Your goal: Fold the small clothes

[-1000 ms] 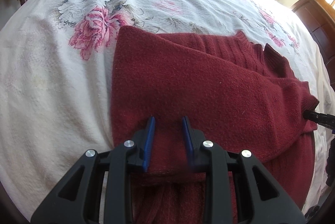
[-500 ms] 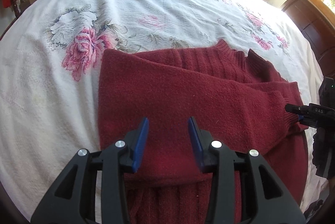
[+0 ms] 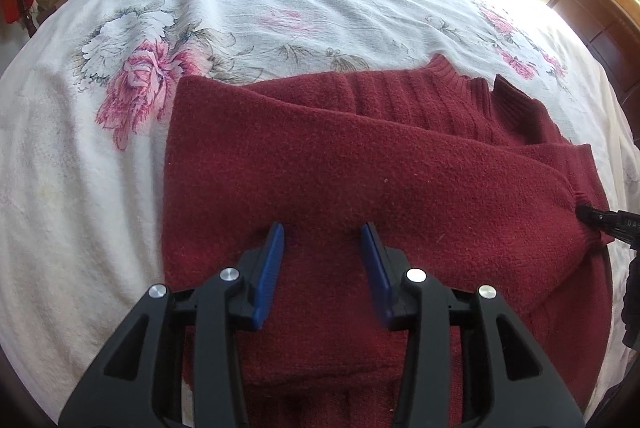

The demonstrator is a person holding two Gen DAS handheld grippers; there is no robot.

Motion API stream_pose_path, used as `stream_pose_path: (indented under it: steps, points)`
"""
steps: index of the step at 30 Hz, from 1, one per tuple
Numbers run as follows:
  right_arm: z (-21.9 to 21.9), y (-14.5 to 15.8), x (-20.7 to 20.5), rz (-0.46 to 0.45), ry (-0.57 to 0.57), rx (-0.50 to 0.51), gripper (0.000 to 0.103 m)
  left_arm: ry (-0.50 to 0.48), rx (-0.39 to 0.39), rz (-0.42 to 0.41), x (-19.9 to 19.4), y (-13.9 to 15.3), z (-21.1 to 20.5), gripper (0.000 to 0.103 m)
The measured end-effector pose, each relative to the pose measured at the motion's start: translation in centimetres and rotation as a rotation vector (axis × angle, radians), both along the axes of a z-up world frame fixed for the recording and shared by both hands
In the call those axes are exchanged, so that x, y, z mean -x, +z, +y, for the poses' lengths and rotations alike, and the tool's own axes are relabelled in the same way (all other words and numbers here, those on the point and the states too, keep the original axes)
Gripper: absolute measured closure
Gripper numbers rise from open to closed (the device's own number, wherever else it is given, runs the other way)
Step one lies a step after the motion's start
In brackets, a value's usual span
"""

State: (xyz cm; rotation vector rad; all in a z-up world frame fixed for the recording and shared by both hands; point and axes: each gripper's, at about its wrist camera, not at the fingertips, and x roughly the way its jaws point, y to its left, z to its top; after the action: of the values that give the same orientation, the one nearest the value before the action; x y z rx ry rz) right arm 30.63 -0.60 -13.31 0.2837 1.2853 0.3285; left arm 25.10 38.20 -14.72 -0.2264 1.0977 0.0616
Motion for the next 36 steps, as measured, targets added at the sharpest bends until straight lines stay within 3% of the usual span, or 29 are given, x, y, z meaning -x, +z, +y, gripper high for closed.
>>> stream_pose_path:
  steps: [3,5,6,10,13,16,20,24,27,31,36]
  points:
    - [-0.3,0.7,0.3,-0.010,-0.015,-0.059,0.086,-0.002,-0.015,0.012,-0.1,0.8,-0.1,0.064]
    - [-0.8,1.6,0.8,-0.011,-0.010,-0.094,0.068,-0.005,-0.006,-0.012,0.5,1.9,-0.3,0.064]
    - [-1.0,1.8,1.0,-0.010,-0.004,-0.095,0.066,-0.014,0.008,-0.030,0.9,2.4,-0.6,0.063]
    - [-0.7,1.2,1.5,0.061,0.028,-0.116,0.066,-0.055,0.026,-0.053,1.7,3.2,-1.9,0.060]
    - [-0.6,1.6,1.8,0.054,0.045,-0.098,0.091,-0.074,0.020,-0.017,1.7,2.1,-2.7,0.060]
    - [-0.9,2.5,2.1,0.022,0.041,-0.074,0.092,-0.076,-0.009,-0.001,1.7,0.9,-2.6,0.060]
    - [-1.0,1.0,2.3,0.035,0.050,0.002,0.093,-0.085,-0.016,0.000,1.6,0.1,-2.5,0.058]
    - [-1.8,-0.4,2.4,0.036,0.013,-0.022,0.094,-0.092,-0.036,0.001,1.6,0.0,-2.7,0.058]
    - [-2.0,0.4,3.4,0.002,0.002,-0.027,0.090,-0.071,-0.031,0.008,2.0,0.5,-2.6,0.058]
    - [-3.3,2.0,8.0,-0.026,-0.034,-0.061,0.064,-0.034,-0.057,0.000,5.5,1.9,-2.5,0.055]
    - [-4.4,2.9,16.9,-0.054,-0.012,-0.009,0.064,0.010,-0.043,-0.005,12.1,3.4,-2.9,0.053]
